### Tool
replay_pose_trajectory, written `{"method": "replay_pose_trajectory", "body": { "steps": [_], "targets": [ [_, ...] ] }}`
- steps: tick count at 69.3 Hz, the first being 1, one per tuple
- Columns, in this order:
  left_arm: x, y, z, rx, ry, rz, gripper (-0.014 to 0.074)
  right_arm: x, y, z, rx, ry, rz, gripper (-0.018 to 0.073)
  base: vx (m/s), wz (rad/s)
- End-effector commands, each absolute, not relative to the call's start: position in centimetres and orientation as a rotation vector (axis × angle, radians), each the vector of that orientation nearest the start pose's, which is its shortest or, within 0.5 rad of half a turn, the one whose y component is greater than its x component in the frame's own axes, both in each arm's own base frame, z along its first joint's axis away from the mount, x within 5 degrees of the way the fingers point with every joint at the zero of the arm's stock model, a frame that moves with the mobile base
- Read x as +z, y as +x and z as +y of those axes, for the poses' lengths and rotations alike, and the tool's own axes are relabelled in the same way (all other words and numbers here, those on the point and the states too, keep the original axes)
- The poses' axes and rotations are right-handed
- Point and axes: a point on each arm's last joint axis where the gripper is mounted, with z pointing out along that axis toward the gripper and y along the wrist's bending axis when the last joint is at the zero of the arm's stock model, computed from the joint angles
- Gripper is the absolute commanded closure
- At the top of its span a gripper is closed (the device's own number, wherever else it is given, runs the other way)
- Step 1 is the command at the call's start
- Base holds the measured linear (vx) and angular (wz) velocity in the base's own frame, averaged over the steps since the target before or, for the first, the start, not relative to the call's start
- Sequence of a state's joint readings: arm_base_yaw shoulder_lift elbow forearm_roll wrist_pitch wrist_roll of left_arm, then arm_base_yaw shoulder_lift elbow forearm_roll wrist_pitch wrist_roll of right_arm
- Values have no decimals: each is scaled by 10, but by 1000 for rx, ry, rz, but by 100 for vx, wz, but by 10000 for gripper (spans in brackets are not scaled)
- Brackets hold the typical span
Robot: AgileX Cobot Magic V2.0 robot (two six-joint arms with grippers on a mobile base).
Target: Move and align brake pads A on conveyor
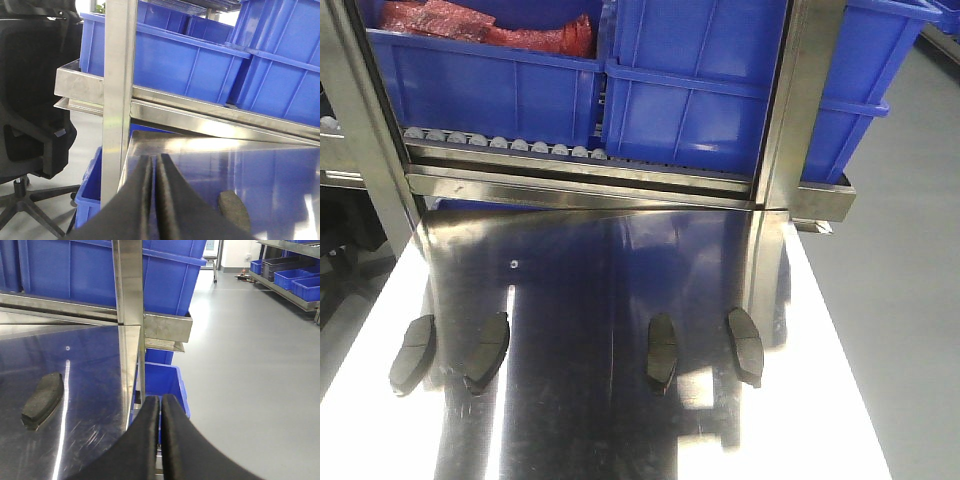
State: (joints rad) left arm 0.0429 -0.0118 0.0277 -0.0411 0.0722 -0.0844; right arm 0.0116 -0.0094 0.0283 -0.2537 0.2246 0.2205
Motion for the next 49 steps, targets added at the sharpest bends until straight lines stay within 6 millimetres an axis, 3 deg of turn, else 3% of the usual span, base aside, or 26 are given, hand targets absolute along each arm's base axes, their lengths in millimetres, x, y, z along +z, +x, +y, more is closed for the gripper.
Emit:
{"method": "replay_pose_trajectory", "body": {
  "steps": [1,49],
  "targets": [
    [196,57,2,-75,-130,1510,604,190,56,-3,-63,-15,1645,567,0,0],
    [196,57,2,-75,-130,1510,604,190,56,-3,-63,-15,1645,567,0,0]
  ]
}}
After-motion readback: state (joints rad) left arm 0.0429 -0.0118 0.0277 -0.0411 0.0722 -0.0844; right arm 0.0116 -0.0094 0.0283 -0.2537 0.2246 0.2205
